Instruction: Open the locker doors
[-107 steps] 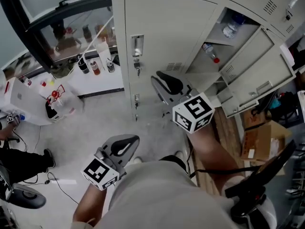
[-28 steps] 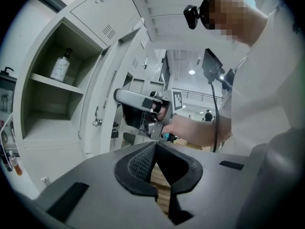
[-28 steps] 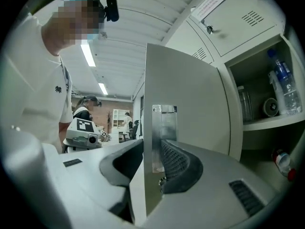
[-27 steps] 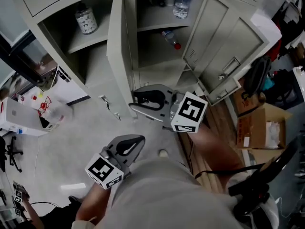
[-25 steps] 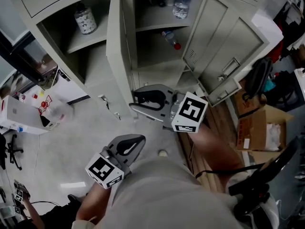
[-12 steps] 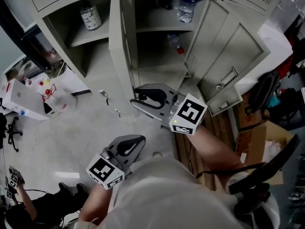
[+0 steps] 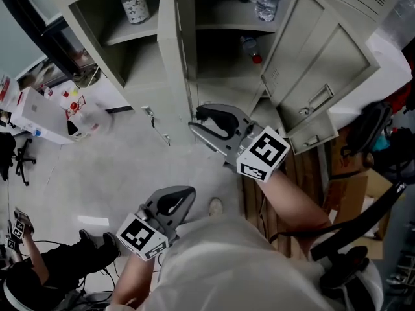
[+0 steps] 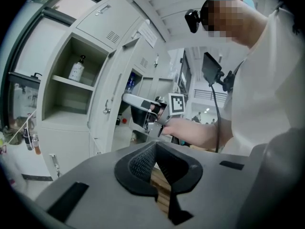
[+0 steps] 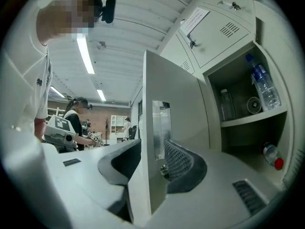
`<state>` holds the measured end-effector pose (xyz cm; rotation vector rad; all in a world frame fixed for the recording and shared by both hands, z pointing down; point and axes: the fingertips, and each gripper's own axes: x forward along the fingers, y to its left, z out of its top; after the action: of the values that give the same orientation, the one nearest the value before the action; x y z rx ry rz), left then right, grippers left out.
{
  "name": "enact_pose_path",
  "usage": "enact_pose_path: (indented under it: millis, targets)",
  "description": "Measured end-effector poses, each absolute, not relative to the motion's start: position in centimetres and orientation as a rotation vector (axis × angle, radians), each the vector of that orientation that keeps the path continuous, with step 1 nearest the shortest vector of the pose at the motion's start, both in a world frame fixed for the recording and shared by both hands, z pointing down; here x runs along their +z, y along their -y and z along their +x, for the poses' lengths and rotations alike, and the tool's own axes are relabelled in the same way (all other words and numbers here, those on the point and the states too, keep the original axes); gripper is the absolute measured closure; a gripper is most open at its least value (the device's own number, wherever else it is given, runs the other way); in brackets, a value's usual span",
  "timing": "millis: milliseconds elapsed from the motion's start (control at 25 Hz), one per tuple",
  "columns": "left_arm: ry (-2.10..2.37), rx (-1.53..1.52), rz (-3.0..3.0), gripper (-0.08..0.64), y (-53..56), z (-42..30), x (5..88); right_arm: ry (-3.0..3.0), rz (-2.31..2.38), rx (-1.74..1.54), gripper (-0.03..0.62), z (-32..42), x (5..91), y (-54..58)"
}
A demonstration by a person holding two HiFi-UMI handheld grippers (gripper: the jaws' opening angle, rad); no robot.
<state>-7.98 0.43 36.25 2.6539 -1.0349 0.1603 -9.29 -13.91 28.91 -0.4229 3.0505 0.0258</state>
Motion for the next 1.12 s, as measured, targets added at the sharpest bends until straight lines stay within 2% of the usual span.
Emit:
enact_pose_path:
  millis: [360, 480, 720, 1120]
  targets:
    - [0.964, 0.13, 2.725, 0.549, -4.1, -9.4, 35.2, -3.029, -0.706, -0.04, 0.474, -6.0, 30.5, 10.2]
    - [0.948, 0.133, 2.745, 0.549, -6.3, -11.4, 34.6, -3.011, -0.792, -0.109, 0.493, -6.0, 31.7, 7.1]
    - [0.907, 0.127, 2.764, 0.549, -11.9, -15.2, 34.5, -3.06, -0.923, -0.201, 0.549, -7.2, 34.5, -0.4]
    - [0.811, 0.129, 2.775, 0.549, -20.6, -19.6, 36.3, -3.168, -0.958, -0.175, 0.557, -12.7, 37.4, -12.4]
